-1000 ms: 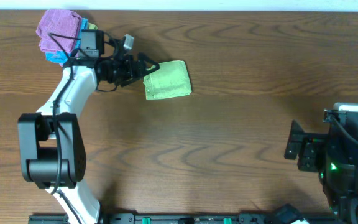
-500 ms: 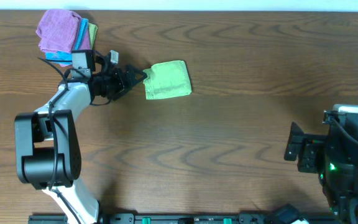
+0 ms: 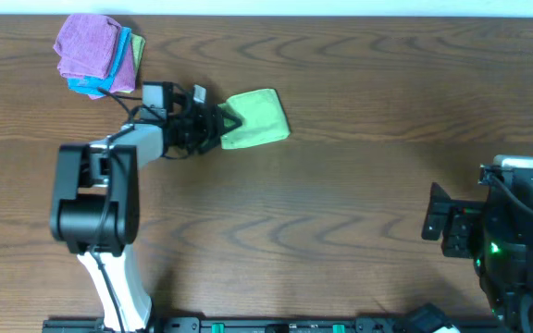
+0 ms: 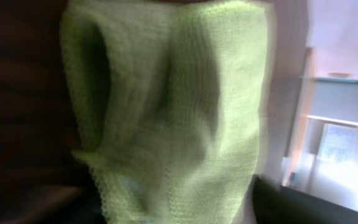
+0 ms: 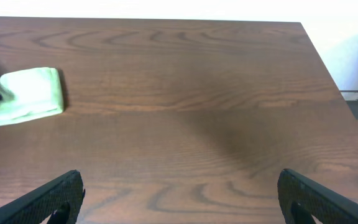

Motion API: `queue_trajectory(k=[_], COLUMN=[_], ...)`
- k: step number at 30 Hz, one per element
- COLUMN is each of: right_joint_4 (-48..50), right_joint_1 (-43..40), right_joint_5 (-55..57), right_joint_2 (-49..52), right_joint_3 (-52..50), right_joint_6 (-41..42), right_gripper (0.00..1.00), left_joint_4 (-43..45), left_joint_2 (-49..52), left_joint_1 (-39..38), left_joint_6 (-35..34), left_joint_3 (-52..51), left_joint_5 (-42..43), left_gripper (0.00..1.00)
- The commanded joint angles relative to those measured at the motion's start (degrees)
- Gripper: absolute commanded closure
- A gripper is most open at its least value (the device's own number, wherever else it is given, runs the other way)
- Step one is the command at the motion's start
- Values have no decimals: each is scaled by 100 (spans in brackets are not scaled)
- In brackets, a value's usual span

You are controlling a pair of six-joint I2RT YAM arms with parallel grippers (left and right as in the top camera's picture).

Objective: Fold the cloth
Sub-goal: 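Grasp the folded green cloth's left edge with the left gripper, then lift the green cloth and carry it to the cloth stack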

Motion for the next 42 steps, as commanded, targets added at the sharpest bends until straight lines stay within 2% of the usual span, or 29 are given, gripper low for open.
queue_trajectory(k=[1, 2, 7, 13, 21, 25, 29, 33, 37, 42], right_joint_4=[-42, -61, -120, -140, -138, -138, -133, -133, -114, -50], right_joint_1=[-57, -57, -57, -57, -57, -57, -57, -57, -57, -57], right_joint_5=[-7, -7, -11, -48, -92, -94, -92, -90, -87, -90], right_joint_2=[7, 7, 7, 7, 7, 7, 7, 7, 7, 11], right_joint_3=[-28, -28, -28, -28, -28, -28, -28, -28, -28, -28], right_joint_6=[83, 85, 125, 125, 221, 234, 232, 232, 232, 234], right_gripper=[1, 1, 1, 1, 1, 1, 1, 1, 1, 1], left_joint_4=[55, 96, 221, 184, 105, -304, -483, -627, -1104, -1220], left_joint_2=[345, 365, 350, 160, -444, -697, -951, -1038, -1038, -1038], left_joint_1=[-146, -146, -107, -109, 22, 249, 634, 1167, 1683, 2046], left_joint_6=[-42, -46, -101, -369, -761, -809, -717, -629, 15, 361], left_joint_3=[-76, -76, 83, 1001, 2732, 3386, 3668, 3668, 3668, 3668], left_joint_5=[-155, -153, -149, -98, -872, -1572, -2151, -2159, -2142, -2151], left_gripper=[80, 94, 94, 94, 94, 95, 95, 94, 95, 95])
